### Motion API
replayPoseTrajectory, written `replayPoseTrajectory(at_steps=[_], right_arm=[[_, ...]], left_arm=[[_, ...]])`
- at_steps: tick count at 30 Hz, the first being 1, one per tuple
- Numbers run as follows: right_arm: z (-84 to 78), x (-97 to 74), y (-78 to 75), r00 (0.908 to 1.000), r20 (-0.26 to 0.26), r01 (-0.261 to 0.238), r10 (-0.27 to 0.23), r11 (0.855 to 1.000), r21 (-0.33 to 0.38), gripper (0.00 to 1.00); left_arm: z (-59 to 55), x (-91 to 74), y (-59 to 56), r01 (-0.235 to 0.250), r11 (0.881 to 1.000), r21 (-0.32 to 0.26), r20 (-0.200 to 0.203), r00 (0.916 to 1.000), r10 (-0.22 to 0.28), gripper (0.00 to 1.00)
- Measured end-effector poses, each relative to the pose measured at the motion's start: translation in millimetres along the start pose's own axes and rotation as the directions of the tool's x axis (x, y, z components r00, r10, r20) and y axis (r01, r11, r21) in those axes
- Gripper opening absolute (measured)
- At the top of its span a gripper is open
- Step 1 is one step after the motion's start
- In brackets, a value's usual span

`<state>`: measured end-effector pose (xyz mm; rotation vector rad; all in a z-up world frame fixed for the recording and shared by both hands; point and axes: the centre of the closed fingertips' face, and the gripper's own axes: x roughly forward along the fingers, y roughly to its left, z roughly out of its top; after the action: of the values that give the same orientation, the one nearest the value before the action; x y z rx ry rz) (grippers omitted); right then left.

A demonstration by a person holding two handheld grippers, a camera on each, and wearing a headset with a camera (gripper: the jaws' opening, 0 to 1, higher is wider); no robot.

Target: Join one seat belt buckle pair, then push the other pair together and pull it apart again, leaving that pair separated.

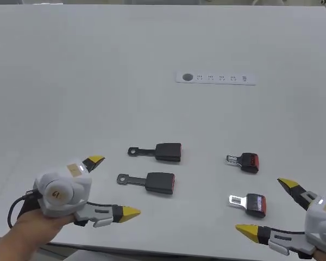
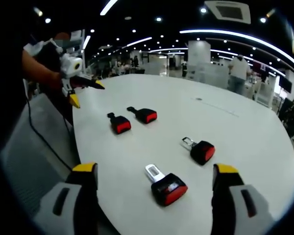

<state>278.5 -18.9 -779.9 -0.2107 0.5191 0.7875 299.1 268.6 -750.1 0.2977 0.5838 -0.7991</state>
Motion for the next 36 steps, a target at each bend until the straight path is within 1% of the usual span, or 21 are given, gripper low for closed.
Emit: replayPoseTrajectory(at_steps=[9, 18, 26, 36], right_arm=[[-0.7, -0.6, 1.5, 1.0000, -0.004, -0.004, 0.004, 1.000, -0.003, 0.99], [-2.5, -2.5, 0.9, 0.9999, -0.009, -0.005, 0.005, 1.000, -0.003, 0.98], [-1.4, -2.9, 0.0, 0.9999, -0.006, -0.008, 0.008, 1.000, -0.002, 0.98], [-5.7, -3.3, 1.2, 0.9996, -0.019, -0.020, 0.020, 1.000, -0.007, 0.96]], left_arm=[[3.1, 0.0, 2.4, -0.004, 1.000, -0.001, 0.006, 1.0000, 0.004, 1.00], [2.7, 0.9, 2.3, -0.001, 1.000, 0.003, 0.003, 1.0000, 0.001, 0.99], [4.7, 1.4, 3.3, -0.002, 1.000, 0.004, 0.006, 1.0000, 0.002, 0.99], [3.8, 3.2, 2.9, 0.002, 1.000, 0.005, 0.001, 1.0000, -0.002, 0.99]])
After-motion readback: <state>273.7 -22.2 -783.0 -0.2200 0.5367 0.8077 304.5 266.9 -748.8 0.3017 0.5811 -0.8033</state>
